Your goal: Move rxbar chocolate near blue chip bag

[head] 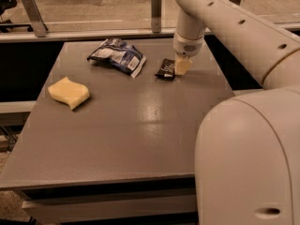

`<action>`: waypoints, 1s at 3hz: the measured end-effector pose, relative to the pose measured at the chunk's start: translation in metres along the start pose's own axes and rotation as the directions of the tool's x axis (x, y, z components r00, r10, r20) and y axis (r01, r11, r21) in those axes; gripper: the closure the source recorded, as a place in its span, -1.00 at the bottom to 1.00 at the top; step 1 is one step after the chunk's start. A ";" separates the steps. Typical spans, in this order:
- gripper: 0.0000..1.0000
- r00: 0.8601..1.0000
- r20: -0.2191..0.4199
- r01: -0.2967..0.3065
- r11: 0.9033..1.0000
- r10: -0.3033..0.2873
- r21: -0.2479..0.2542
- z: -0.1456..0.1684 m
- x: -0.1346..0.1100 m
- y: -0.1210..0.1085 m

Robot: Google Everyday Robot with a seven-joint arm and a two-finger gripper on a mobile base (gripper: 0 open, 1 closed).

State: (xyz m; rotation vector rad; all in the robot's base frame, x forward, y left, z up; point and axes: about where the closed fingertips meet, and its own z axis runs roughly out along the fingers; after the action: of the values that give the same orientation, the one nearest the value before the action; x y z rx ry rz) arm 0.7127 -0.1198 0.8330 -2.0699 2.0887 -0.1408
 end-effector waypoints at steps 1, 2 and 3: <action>1.00 1.000 0.000 0.000 1.000 0.000 0.000 0.000 0.000 0.000; 1.00 0.998 -0.010 0.059 0.998 -0.060 -0.021 0.005 -0.034 -0.003; 1.00 0.998 -0.010 0.060 0.998 -0.060 -0.021 0.003 -0.034 -0.003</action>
Offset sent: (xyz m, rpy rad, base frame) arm 0.0137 0.1140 0.0028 -0.0778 0.0545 0.1926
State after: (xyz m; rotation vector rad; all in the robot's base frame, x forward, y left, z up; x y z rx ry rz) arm 0.7168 -0.0854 0.8334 -2.1491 2.0438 -0.1399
